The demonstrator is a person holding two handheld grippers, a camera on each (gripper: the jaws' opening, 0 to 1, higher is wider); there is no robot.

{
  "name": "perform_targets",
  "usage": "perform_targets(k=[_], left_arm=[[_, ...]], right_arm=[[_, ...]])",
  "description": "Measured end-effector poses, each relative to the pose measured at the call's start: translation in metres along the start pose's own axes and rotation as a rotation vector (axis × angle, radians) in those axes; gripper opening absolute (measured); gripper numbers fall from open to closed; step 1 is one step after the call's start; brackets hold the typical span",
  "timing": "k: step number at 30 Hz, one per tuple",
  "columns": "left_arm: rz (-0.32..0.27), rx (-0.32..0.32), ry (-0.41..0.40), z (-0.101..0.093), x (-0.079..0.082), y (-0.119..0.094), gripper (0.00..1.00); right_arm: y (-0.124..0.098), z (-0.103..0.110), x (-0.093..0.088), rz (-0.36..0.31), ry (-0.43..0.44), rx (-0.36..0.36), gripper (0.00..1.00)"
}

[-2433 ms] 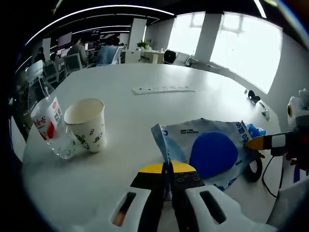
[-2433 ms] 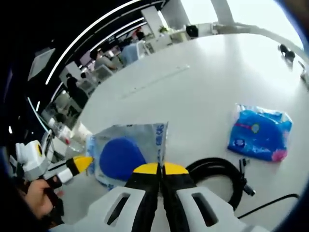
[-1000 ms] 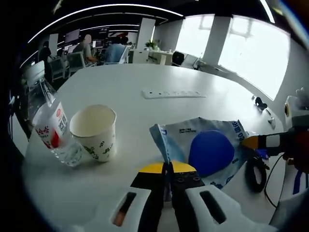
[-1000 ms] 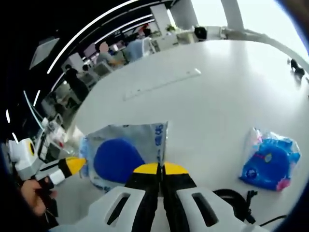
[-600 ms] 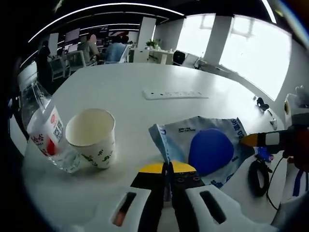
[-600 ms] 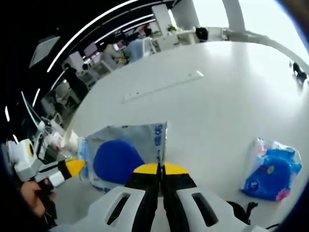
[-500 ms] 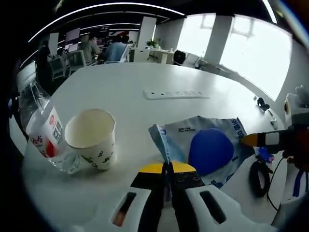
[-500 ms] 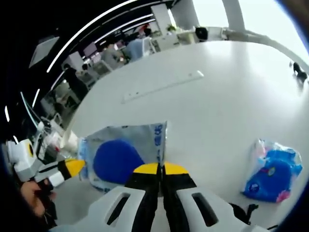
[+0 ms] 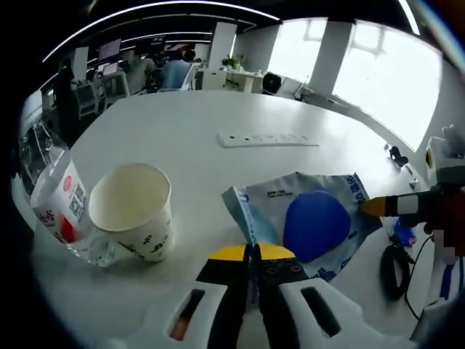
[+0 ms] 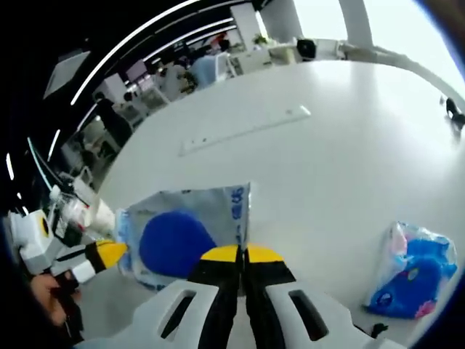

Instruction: Arrange the tabletop items into an orderly group along one side of the table until the central work area is clear of visible clutter.

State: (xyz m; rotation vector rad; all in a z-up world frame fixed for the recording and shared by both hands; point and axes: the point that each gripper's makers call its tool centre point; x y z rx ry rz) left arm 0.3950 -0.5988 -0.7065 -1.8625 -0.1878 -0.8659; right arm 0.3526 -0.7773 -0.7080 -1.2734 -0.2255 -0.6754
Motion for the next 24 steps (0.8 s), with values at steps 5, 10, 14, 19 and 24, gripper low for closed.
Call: perform_targets(k=[5,10,14,19,24], left_arm=[[0.002,0.009,-0.01,0.003,0.002,0.003,0.02],[0.007,0.026,-0.02,0.007,0.004,0.005,0.02],[0.013,0.044,-0.03,0.012,0.004,0.006,0.02],[0.015,0.052,-0.063,0.018,0.002,0.008,0.02],[0.022,0.059,-0.059,0.02,0.002,0.009,0.02]], right_arm=[[0.004,0.0,0.002,0.006,0.004,0.0,0.0],[0.009,0.003,0.006,0.008,-0.013,0.002,0.0],[0.013,0.006,0.008,0.015,-0.018,0.007,0.0],[0.018,0.009,0.009,0.022,-0.019,0.011,0.0],[0.023,0.011,0.011,0.029,-0.021,0.014,0.0]])
Point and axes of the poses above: the point that each gripper's makers call its tool centre point, and the gripper's own axes: y roughly forward along the fingers, z roughly to its left, x roughly out of its top, and after that the axes turned 9 degrees about z, right-handed
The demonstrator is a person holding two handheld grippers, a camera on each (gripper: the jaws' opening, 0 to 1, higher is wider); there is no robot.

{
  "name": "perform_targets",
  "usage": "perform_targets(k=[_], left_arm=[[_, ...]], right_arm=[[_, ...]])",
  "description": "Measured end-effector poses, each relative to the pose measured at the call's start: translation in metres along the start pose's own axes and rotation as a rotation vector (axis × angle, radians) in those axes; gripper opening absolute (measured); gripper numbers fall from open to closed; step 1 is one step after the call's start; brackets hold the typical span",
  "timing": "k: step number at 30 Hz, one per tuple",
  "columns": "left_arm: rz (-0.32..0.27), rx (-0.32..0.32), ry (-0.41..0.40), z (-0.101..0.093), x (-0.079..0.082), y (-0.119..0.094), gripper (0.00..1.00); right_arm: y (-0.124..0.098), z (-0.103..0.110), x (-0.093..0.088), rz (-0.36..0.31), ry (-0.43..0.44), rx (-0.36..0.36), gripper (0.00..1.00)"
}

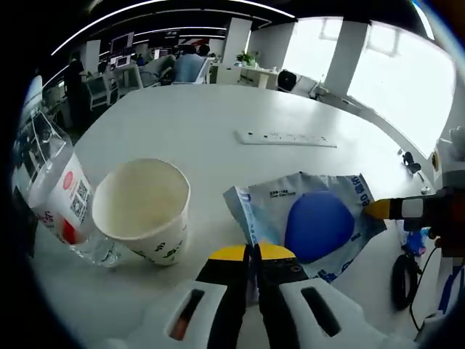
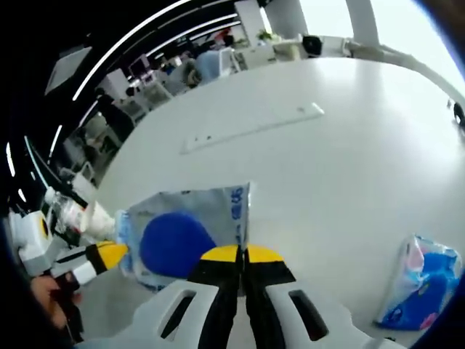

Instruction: Arrange the tabletop items into an orderly group along one side of the table until the central work area is clear of visible clutter.

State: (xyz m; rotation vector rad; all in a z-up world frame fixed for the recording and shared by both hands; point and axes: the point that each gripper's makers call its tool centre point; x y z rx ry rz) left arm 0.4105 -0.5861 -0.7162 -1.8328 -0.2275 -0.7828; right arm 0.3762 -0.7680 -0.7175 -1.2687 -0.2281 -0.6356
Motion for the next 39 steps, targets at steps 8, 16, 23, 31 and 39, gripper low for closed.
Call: perform_targets(k=[8,16,23,31,39], left_arm=[[-0.005,0.01,-0.017,0.004,0.003,0.001,0.02],[0.003,0.017,-0.033,0.009,0.006,0.001,0.03],[0.008,0.028,-0.042,0.014,0.009,0.001,0.04],[0.02,0.036,-0.034,0.016,0.006,0.001,0.04],[-0.001,0.052,-0.032,0.022,0.011,-0.003,0.0]], right_arm=[[0.005,0.002,0.0,0.01,-0.003,0.0,0.0],[0.012,0.003,0.001,0.024,0.012,0.004,0.0],[0.014,0.007,0.004,0.025,0.019,0.007,0.0],[0.017,0.007,0.004,0.031,0.032,0.008,0.0],[0.019,0.004,0.006,0.028,0.052,0.006,0.0]])
Point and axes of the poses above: the point that each gripper's makers call its tool centre point, and the gripper's own axes: y roughly forward along the fingers, z roughly to its left, x roughly out of its top, and after that the axes turned 9 degrees about z, right-handed
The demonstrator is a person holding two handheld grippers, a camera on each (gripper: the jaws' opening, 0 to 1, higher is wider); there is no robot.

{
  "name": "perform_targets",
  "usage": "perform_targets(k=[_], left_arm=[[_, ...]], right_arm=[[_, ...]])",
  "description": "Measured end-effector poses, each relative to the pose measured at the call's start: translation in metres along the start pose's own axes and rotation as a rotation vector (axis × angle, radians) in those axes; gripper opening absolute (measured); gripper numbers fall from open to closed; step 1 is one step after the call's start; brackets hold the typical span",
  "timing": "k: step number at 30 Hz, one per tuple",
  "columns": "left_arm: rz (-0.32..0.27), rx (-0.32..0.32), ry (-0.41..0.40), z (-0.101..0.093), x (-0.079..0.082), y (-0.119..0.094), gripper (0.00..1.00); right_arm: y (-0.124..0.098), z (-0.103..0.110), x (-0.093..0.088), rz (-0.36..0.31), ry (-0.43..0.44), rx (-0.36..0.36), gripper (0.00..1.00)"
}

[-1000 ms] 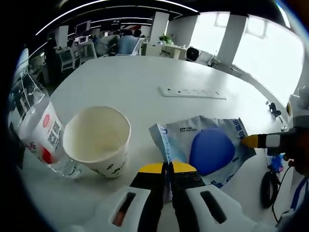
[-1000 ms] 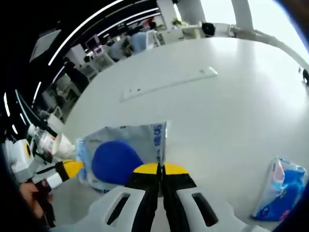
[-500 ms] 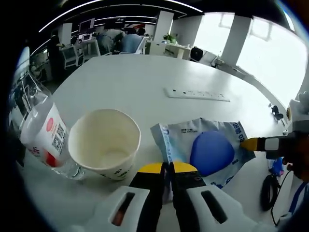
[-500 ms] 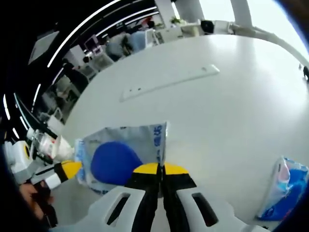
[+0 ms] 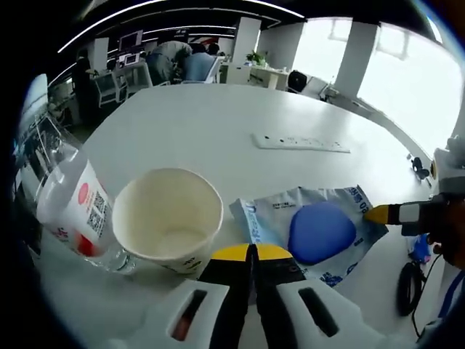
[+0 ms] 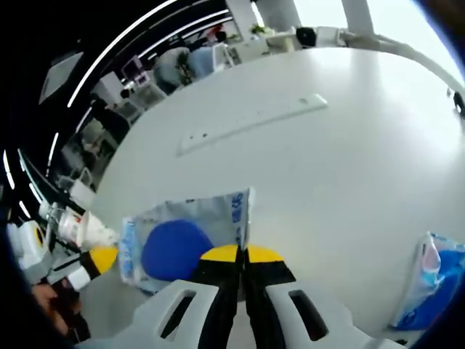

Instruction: Arrange the tabletop items into an orderly group along one side of the table until the central work area is clear of visible clutter.

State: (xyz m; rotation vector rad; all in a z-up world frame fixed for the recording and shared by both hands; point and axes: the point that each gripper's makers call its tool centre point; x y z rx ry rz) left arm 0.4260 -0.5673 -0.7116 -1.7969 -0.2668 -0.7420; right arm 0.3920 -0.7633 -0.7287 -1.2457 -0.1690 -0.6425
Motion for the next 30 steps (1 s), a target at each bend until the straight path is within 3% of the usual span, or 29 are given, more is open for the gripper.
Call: perform_targets(k=[14,20,30], left_arm=[[0.009,-0.007,0.005,-0.0036,-0.0073,-0.0001,0.01],[0.011,-0.001,-0.001,-0.0037,-0.0091,-0.0004,0.09],[0.001,-0.005,0.005,-0.0044,-0.0086,-0.0013,0.11]], right_arm=[[0.0001,0.0005,-0.0025,0.007,-0.02,0.006,0.0],[-0.0023,0.0,-0.001,-0.012,-0.035,0.008,0.02],[-0.0037,0.0001,0.0012,-0.023,-0.041,0.014,0.04]])
Point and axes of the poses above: the point that each gripper's makers call its tool centre point, and the gripper's own axes: y roughly forward along the fingers, z roughly to its left, x roughly out of its top, and after that the axes turned 9 degrees about z, right-handed
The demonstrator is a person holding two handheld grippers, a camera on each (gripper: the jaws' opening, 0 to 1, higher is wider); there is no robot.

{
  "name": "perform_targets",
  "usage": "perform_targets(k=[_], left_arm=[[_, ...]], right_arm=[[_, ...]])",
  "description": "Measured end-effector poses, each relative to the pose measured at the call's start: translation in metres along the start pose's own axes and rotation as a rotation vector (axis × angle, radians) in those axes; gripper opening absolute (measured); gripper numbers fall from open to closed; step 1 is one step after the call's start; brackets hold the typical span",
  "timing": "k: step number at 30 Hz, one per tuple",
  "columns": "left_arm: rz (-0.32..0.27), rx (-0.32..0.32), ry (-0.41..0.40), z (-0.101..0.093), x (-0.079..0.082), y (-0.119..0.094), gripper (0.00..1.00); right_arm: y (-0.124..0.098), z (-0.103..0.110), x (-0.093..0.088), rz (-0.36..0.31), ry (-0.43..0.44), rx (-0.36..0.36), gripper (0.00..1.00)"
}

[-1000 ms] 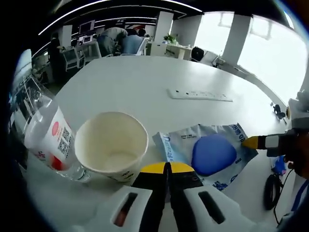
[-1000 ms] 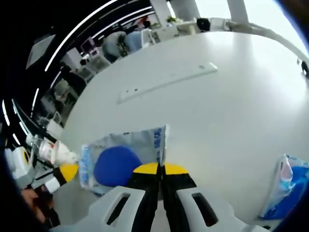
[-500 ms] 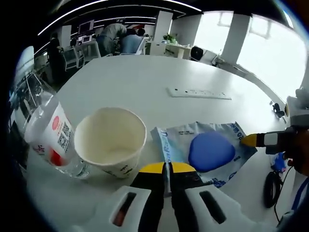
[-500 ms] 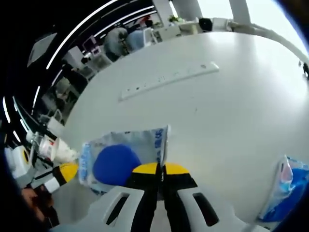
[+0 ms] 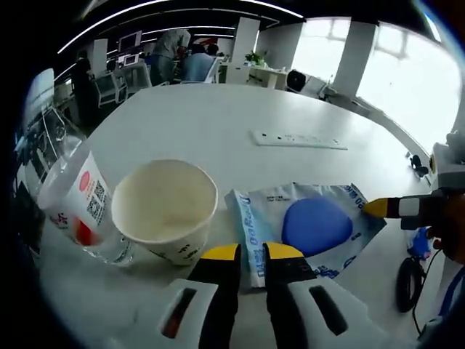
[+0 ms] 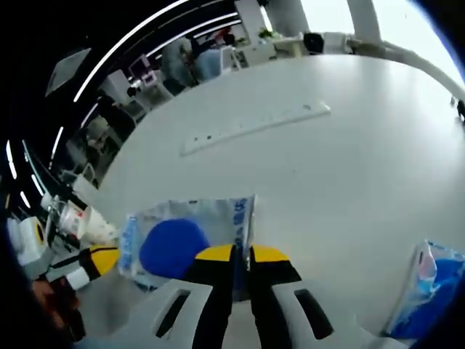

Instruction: Arrange the tabletop items into an orderly group along one side of the table until the central work area is clear of visible clutter.

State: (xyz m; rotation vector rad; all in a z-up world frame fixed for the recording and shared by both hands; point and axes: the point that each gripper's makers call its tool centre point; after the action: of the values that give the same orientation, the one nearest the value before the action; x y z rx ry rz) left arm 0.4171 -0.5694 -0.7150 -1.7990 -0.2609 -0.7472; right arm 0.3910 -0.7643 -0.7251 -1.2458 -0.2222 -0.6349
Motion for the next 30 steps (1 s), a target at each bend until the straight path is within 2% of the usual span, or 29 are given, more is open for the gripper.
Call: perform_targets(k=[17,30], left_arm=[[-0.008,0.004,0.003,0.002,0.003,-0.002,0.1],[-0.011,-0.001,0.009,-0.002,0.002,-0.007,0.13]], right_arm=[[0.005,-0.001,0.004,0.003,-0.028,-0.006,0.05],[-0.007,-0.006,0.01,-0.032,-0.056,-0.01,0.12]])
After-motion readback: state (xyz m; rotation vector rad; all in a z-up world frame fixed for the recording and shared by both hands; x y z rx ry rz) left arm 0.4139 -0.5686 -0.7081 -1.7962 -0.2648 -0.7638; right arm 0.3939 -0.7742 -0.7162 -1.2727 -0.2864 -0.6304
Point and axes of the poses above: the point that each gripper's makers call its tool centre point, and the gripper's own axes: y roughly forward along the fingers, z roughly to its left, x roughly out of its top, and after that the axes turned 9 degrees about z, right-handed
